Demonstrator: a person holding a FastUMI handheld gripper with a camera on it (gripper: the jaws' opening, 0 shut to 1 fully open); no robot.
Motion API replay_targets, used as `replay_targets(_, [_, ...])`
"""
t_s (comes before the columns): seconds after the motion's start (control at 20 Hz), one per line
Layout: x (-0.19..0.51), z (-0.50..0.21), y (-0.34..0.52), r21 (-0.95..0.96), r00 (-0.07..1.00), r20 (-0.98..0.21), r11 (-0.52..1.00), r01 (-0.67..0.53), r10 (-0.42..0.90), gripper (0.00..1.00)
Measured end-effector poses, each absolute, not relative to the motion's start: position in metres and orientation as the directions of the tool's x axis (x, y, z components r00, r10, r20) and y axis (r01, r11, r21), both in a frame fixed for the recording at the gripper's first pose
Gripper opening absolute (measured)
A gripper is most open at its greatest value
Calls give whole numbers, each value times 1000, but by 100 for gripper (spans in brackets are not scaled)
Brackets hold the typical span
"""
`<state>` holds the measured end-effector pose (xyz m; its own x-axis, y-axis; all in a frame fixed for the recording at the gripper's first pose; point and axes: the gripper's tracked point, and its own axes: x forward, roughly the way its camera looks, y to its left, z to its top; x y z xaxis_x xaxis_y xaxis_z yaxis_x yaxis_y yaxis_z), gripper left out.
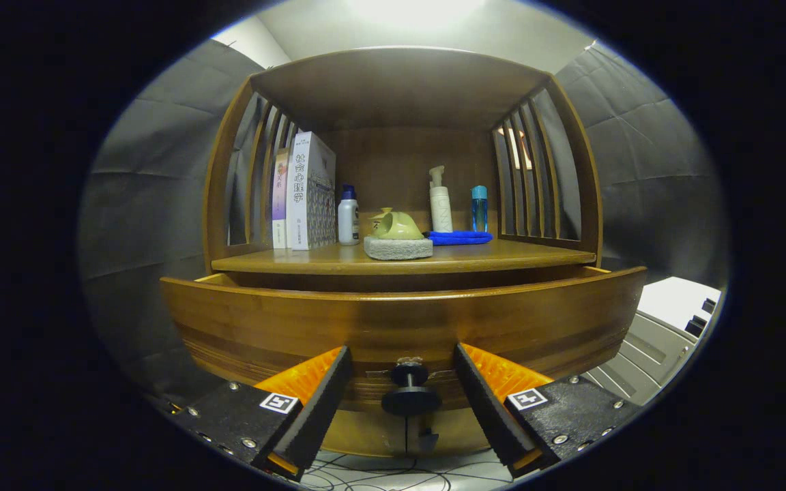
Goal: Pull open the drawer, take out the items inside it, and place them on the countertop above the cabinet.
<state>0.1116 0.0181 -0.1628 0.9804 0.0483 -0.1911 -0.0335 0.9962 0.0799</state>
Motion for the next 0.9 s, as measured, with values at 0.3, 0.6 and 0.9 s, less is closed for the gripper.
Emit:
replay_targets(0.3, [133,-164,16,87,981,-186,995,-46,62,96])
replay_targets(0.6, [153,-167,17,95,982,-179,994,-47,63,96])
replay_targets(0.9, [173,-168,16,100,983,-175,994,-45,62,95])
